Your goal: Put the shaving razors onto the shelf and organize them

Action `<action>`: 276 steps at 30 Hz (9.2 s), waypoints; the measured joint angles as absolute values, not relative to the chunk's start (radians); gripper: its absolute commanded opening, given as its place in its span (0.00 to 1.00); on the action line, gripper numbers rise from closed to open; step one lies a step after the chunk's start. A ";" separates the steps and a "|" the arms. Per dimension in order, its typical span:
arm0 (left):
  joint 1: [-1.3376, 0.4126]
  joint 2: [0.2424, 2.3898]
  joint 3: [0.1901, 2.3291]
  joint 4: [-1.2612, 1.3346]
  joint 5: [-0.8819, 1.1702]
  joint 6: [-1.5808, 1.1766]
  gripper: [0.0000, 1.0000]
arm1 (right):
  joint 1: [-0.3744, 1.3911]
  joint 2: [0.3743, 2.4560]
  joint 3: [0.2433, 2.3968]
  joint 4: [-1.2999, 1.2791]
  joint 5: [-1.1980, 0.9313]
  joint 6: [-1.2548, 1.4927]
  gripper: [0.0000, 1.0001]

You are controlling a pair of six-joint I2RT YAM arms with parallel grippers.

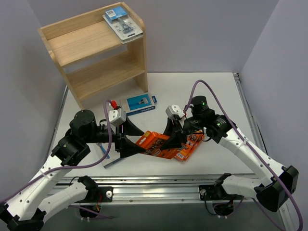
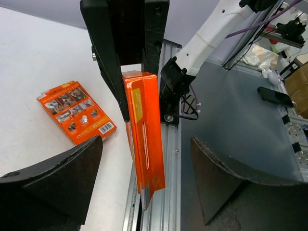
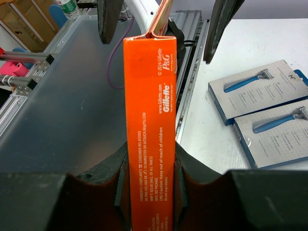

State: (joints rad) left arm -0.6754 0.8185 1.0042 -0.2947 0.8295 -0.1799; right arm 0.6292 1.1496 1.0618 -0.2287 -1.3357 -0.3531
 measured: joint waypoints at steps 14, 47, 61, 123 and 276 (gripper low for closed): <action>-0.709 0.836 0.991 -0.275 0.774 -0.218 0.67 | 0.629 1.150 1.062 -0.189 -1.335 -0.313 0.00; -0.789 0.885 1.204 -0.620 0.506 -0.035 0.02 | 0.614 1.124 1.046 -0.123 -1.235 -0.250 0.73; -0.787 0.922 1.626 -0.970 0.213 0.197 0.02 | 0.569 0.963 0.934 0.031 -0.913 -0.082 0.80; -0.270 1.361 1.760 -0.489 -0.191 1.170 0.45 | 0.536 1.066 0.809 0.224 -0.977 0.050 0.80; -0.469 0.397 0.713 -0.340 -0.613 -0.225 0.95 | 0.826 2.403 2.507 0.606 -0.241 0.828 0.38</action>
